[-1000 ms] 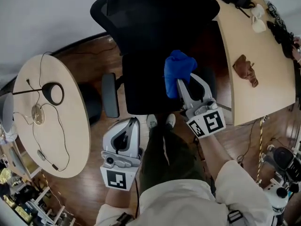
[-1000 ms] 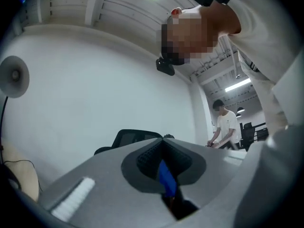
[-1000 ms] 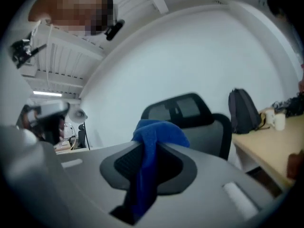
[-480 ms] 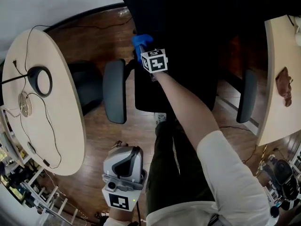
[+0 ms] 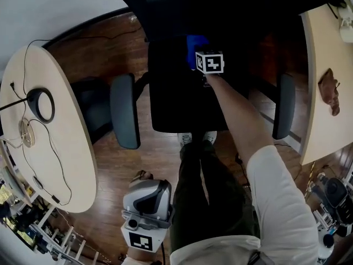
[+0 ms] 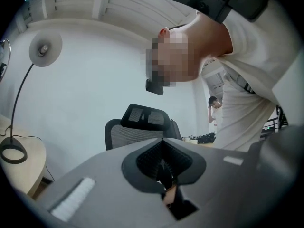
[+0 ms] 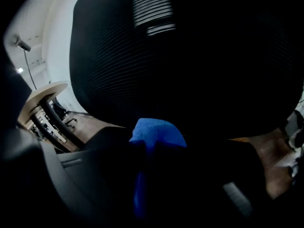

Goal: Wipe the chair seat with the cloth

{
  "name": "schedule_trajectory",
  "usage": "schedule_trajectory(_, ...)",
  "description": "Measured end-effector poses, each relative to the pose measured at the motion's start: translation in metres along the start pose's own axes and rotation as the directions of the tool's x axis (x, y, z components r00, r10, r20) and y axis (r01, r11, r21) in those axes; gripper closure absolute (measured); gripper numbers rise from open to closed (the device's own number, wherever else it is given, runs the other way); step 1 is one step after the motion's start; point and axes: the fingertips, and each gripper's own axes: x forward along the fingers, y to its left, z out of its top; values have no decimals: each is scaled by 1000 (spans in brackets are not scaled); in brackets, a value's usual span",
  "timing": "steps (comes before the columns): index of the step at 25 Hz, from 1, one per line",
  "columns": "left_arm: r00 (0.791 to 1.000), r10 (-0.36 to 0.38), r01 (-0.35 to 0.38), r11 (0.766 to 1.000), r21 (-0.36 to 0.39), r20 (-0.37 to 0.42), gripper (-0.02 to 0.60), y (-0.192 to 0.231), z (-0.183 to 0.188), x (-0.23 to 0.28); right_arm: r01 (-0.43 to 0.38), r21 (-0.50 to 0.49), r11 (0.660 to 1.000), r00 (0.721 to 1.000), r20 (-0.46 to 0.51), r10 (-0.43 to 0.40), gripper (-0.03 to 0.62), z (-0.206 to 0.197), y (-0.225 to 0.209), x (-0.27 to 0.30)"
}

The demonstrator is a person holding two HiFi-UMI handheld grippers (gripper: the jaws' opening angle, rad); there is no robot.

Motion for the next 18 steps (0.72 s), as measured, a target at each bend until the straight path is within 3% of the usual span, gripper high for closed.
schedule_trajectory(5,999,-43,43,998,-41,9,471,-16,-9,11,200,80,977,979,-45,-196,531,-18,-143,-57)
schedule_trajectory(10,998,-64,65,996,-64,13,471,-29,-20,14,217,112,970,976,-54,-212,530,-28,-179,-77)
schedule_trajectory(12,998,-65,65,995,-70,11,471,-29,-21,14,173,139,975,985,-19,-172,530,-24,-159,-76)
schedule_trajectory(14,998,-64,65,995,-76,10,471,-28,-18,13,80,145,986,996,30,-86,531,-18,-109,-70)
schedule_trajectory(18,999,-52,53,995,-80,16,471,-26,-4,17,-169,78,982,984,62,165,531,-13,54,-55)
